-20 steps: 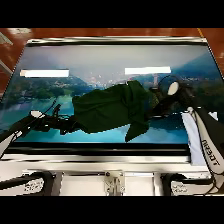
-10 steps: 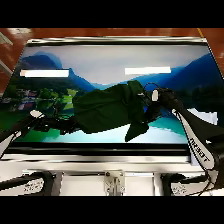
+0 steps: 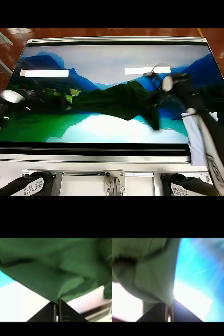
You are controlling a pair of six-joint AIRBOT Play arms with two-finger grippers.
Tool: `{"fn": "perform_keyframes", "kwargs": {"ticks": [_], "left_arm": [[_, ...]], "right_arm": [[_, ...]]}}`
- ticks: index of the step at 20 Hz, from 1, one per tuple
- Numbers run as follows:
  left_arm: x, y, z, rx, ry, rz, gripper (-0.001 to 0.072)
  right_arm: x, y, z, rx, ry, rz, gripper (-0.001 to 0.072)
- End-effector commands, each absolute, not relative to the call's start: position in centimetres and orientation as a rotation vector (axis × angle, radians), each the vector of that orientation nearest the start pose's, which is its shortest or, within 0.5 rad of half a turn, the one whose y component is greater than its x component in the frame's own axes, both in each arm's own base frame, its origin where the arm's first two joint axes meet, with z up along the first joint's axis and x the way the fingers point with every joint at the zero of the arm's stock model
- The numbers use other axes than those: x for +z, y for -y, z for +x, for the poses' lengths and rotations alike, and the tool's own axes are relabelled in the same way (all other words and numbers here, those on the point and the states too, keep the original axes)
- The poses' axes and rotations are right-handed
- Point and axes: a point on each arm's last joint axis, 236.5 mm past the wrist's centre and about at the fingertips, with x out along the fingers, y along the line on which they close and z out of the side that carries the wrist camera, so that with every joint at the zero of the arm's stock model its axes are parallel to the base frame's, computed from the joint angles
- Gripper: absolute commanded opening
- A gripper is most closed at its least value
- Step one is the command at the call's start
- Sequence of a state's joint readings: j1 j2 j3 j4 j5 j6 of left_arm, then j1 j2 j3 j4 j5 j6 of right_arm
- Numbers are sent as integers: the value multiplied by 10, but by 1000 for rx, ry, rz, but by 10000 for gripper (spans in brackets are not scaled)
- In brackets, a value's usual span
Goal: Fold the shirts.
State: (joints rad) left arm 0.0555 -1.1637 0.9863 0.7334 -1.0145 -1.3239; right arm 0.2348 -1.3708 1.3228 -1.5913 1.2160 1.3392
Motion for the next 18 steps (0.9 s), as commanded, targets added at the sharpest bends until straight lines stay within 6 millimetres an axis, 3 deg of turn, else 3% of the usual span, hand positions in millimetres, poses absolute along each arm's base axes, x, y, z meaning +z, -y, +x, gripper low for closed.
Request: {"fn": "perform_keyframes", "kwargs": {"ticks": [1,3,4,5,6,8,11,14,16,18], "left_arm": [[283,89,401,-461,-500,-387,36],[420,69,364,-423,-165,-268,37],[473,65,336,-405,-34,-215,37],[517,65,306,-390,79,-164,37],[549,68,276,-381,169,-119,37],[587,75,231,-363,285,-53,37],[603,71,190,-279,349,-5,36],[583,57,180,-181,267,21,37],[551,53,192,-173,131,12,36],[513,50,212,-182,-6,-9,37]], "right_arm": [[211,-56,429,154,-750,-331,52],[338,-36,406,78,-410,-251,52],[395,-27,382,48,-251,-205,52],[437,-22,358,33,-132,-174,52],[471,-19,332,27,-36,-155,52],[511,-13,288,20,79,-107,52],[538,-6,239,19,172,-38,52],[548,-2,215,16,215,-16,52],[545,2,221,-4,203,-30,52],[530,0,243,-6,139,-37,52]]}}
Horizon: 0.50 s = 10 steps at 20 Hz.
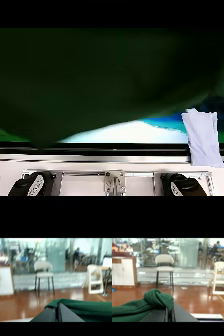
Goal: Fold the shirts.
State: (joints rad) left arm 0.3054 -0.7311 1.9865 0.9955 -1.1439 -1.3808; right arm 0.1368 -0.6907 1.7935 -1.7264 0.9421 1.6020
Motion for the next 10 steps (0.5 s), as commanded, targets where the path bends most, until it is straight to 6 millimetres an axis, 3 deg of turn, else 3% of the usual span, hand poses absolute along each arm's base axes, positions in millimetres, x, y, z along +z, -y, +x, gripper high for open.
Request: {"fn": "perform_keyframes", "kwargs": {"ticks": [1,3,7,10], "left_arm": [[491,47,223,-188,-80,-25,37],[439,40,248,-195,-241,-70,37],[327,19,299,-177,-530,-184,37],[238,7,335,-170,-749,-283,37]], "right_arm": [[513,-2,261,-6,68,-40,52],[458,-5,299,-12,-148,-51,52],[297,-12,369,-31,-714,-95,52],[198,-24,440,-29,-864,-99,52]]}}
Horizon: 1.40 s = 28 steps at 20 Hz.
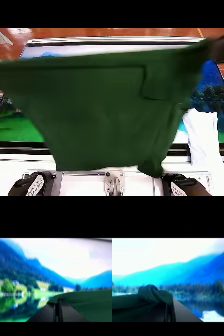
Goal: Fold the shirts.
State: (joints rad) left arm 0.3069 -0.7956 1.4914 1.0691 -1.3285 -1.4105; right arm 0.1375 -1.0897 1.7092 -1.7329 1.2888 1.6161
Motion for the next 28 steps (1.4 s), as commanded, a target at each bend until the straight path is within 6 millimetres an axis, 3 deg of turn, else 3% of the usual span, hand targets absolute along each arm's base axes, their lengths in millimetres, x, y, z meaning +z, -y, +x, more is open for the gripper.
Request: {"fn": "perform_keyframes", "kwargs": {"ticks": [1,3,5,7,10,13,14,15,16,17,18,20,23,26,28], "left_arm": [[217,2,350,-160,-787,-311,37],[182,-13,387,-131,-827,-360,37],[152,-24,421,-107,-840,-412,37],[119,-30,453,-94,-851,-490,38],[71,-22,484,-111,-895,-638,38],[13,-8,491,-119,-1016,-695,38],[0,2,491,-137,-1050,-728,41],[-7,12,492,-154,-1070,-770,153],[-9,18,490,-168,-1090,-808,459],[-9,18,484,-178,-1120,-813,696],[-9,13,470,-193,-1178,-797,700],[-16,-21,420,-172,-1368,-705,700],[-25,-78,337,-45,-1590,-638,700],[-47,-77,279,-22,-1632,-763,701],[-68,-60,261,-40,-1613,-872,701]], "right_arm": [[170,-31,468,-37,-868,-50,53],[132,-58,516,18,-834,50,54],[111,-83,554,80,-765,160,53],[95,-98,578,108,-717,247,53],[51,-102,586,102,-783,264,54],[-3,-110,573,100,-938,297,63],[-12,-115,570,106,-965,328,199],[-15,-120,570,114,-974,359,498],[-12,-119,570,115,-973,368,667],[-7,-114,567,119,-983,335,666],[3,-100,561,120,-1001,263,667],[22,-48,541,62,-1063,125,662],[30,24,477,-21,-1278,157,662],[15,44,415,56,-1505,338,662],[6,38,400,107,-1546,482,662]]}}
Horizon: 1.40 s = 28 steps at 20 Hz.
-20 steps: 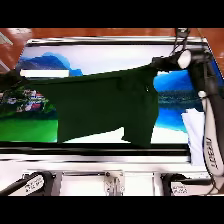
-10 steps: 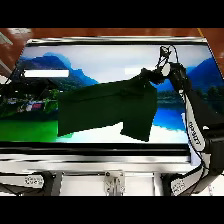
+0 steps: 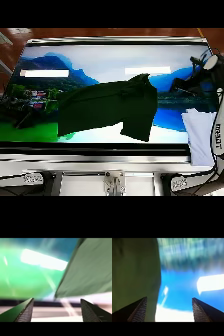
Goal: Fold the shirts.
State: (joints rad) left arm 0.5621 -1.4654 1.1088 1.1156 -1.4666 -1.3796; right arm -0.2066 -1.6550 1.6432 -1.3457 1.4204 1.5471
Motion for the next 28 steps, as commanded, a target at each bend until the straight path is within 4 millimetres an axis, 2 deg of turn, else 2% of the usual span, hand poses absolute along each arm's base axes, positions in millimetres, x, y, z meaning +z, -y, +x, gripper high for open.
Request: {"fn": "perform_keyframes", "kwargs": {"ticks": [1,4,9,13,16,17,19,20,22,24,26,28], "left_arm": [[-74,-47,262,-87,-1583,-931,701],[-87,-23,275,-111,-1494,-1024,700],[-108,7,272,-146,-1566,-975,699],[-115,28,275,-187,-1599,-955,699],[-117,38,292,-176,-1550,-954,691],[-117,42,299,-158,-1529,-968,604],[-115,52,309,-171,-1502,-978,298],[-114,55,310,-178,-1500,-969,180],[-113,58,310,-193,-1502,-953,41],[-110,59,308,-207,-1505,-948,38],[-106,59,310,-218,-1490,-931,38],[-100,57,312,-245,-1463,-895,38]], "right_arm": [[3,32,399,132,-1546,541,662],[-5,21,405,149,-1519,575,662],[-5,11,426,157,-1445,554,662],[-6,11,423,162,-1457,542,662],[-6,10,423,166,-1459,548,662],[-7,8,421,173,-1467,555,662],[-13,5,416,170,-1501,518,662],[-17,4,414,165,-1519,485,662],[-31,-8,413,178,-1546,431,662],[-52,-21,407,199,-1602,437,662],[-70,-35,401,234,-1656,515,662],[-89,-40,401,236,-1684,549,662]]}}
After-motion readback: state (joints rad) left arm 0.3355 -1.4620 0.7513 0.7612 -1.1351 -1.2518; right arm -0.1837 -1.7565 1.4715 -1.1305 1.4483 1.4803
